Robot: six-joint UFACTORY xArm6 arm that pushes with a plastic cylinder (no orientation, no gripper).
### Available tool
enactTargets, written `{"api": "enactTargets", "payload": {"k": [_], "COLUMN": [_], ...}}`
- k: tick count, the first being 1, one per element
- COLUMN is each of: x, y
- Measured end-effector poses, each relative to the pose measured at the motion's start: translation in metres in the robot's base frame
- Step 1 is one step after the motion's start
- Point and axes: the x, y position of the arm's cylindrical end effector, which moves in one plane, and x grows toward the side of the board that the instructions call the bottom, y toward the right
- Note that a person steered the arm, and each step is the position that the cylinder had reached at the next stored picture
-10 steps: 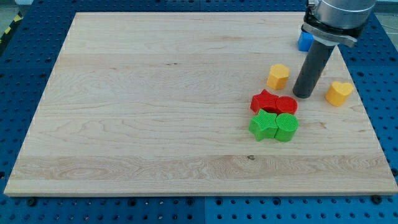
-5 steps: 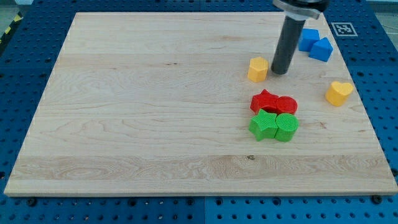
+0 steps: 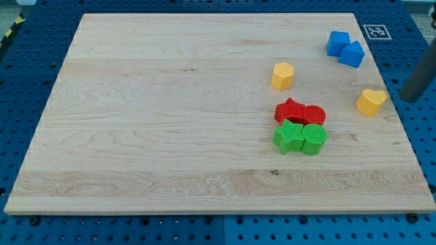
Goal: Move the yellow heart towards the yellow hexagon
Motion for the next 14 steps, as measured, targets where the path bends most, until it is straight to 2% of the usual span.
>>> {"api": "enactTargets", "payload": {"k": [1, 2, 4, 7, 8, 9, 11, 13, 14], "x": [0.012, 0.022, -0.018, 0.002, -0.033, -0.034, -0.077, -0.035, -0.037], "y": [0.0, -0.029, -0.085, -0.081, -0.09, -0.096, -0.121, -0.085, -0.107]}}
